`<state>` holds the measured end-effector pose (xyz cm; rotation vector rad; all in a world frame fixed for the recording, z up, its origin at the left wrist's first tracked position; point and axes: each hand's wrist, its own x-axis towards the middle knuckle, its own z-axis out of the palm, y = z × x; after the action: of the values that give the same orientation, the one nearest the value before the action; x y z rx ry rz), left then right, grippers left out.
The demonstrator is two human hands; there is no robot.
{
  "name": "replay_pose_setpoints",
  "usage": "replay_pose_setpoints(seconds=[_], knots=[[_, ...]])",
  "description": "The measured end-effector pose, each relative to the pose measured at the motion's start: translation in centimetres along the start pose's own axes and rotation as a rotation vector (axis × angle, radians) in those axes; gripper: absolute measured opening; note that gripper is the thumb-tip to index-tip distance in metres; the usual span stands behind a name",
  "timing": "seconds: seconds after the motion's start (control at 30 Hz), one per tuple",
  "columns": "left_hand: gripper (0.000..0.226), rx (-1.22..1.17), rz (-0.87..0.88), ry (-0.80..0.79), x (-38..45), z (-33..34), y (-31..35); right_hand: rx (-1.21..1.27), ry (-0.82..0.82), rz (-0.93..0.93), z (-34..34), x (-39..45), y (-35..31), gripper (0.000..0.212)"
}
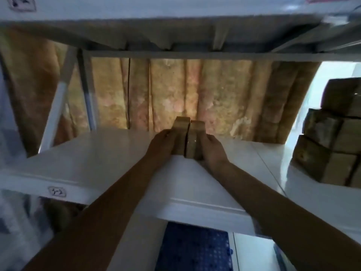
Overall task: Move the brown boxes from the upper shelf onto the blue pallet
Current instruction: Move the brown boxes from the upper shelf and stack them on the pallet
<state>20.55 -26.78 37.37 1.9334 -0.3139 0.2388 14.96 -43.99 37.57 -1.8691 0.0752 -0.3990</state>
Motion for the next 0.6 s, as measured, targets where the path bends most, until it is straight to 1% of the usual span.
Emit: replay_pose_setpoints(seconds=[0.07, 0.1, 0.13, 0.17, 0.2, 0.27, 0.3, 0.33, 0.4, 0.5, 0.6], knots=[[0.077, -0.061, -0.004, 0.044, 0.0, -0.1, -1.0, 0.036, 0.001, -0.020, 0.2, -0.6, 0.4, 0.064], [0.081, -0.071, 0.002, 0.063, -0.1, -0.1, -1.3, 0.061, -0.002, -0.030, 0.3, -1.1, 0.4, 0.059], [0.078, -0.080, 0.000, 0.068, -0.3, -0.1, -1.2, 0.084, -0.003, -0.035, 0.3, -1.5, 0.3, 0.051], [0.069, -0.115, -0.023, 0.057, -0.5, -0.2, -1.1, 0.118, -0.022, -0.030, 0.2, -1.8, 0.1, 0.044], [0.057, -0.163, -0.051, 0.046, -0.5, -0.5, -0.9, 0.172, -0.051, -0.011, 0.1, -2.0, -0.4, 0.042], [0.031, -0.251, -0.072, 0.035, -1.5, -0.7, -0.2, 0.330, -0.089, 0.053, -0.4, -3.2, -1.3, 0.048], [0.021, -0.271, -0.069, 0.039, -2.3, -0.8, 0.4, 0.388, -0.093, 0.064, -0.8, -4.0, -1.6, 0.049], [0.016, -0.284, -0.064, 0.035, -3.2, -0.7, 1.3, 0.420, -0.093, 0.057, -1.2, -5.0, -1.9, 0.048], [0.018, -0.297, -0.027, 0.037, -5.9, -0.5, 3.1, 0.405, -0.092, 0.029, -2.3, -7.9, -2.6, 0.042], [0.010, -0.356, 0.078, 0.074, -11.9, -0.7, 6.9, 0.318, -0.048, -0.031, -4.3, -14.1, -4.1, 0.036], [0.026, -0.459, 0.162, 0.052, -18.3, -1.1, 10.0, 0.306, 0.024, -0.094, -6.1, -20.6, -6.0, 0.026]])
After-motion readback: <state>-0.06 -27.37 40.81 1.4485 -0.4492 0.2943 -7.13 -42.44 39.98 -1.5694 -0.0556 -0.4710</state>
